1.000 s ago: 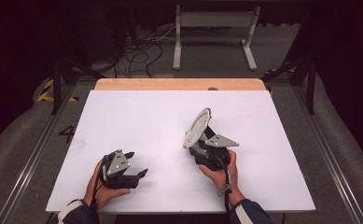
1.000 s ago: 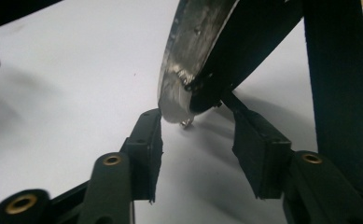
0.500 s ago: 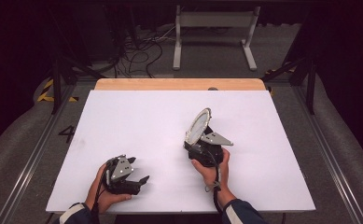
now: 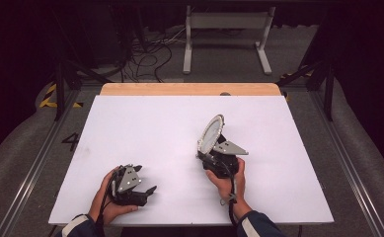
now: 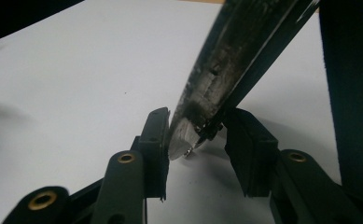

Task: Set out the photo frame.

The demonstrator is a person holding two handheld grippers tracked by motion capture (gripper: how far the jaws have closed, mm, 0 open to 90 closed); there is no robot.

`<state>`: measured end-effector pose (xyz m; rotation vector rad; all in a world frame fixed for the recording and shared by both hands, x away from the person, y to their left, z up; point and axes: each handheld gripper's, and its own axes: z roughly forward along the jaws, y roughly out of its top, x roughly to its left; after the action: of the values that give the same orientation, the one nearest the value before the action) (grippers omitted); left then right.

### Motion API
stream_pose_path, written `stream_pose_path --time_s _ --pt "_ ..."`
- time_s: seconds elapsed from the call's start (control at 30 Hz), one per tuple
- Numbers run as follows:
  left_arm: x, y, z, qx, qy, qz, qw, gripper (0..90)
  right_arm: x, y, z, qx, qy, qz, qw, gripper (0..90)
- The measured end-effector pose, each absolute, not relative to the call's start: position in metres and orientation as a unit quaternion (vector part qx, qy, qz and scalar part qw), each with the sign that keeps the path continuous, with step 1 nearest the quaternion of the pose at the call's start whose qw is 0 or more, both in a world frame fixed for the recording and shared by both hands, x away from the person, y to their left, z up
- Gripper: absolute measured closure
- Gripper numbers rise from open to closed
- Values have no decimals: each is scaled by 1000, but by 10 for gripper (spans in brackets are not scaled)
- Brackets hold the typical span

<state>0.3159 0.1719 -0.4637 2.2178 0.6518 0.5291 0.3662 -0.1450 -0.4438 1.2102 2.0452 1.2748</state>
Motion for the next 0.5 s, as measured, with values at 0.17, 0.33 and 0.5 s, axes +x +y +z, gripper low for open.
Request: stream_pose_path --time_s 0.17,0.33,0.5 --pt "315 172 -463 866 254 210 375 173 364 -148 -445 432 745 461 213 612" --pt "315 173 -463 867 253 211 373 171 364 -149 -445 433 743 464 211 594" --pt "316 171 -464 869 252 208 371 169 367 -148 -446 456 726 467 217 485"
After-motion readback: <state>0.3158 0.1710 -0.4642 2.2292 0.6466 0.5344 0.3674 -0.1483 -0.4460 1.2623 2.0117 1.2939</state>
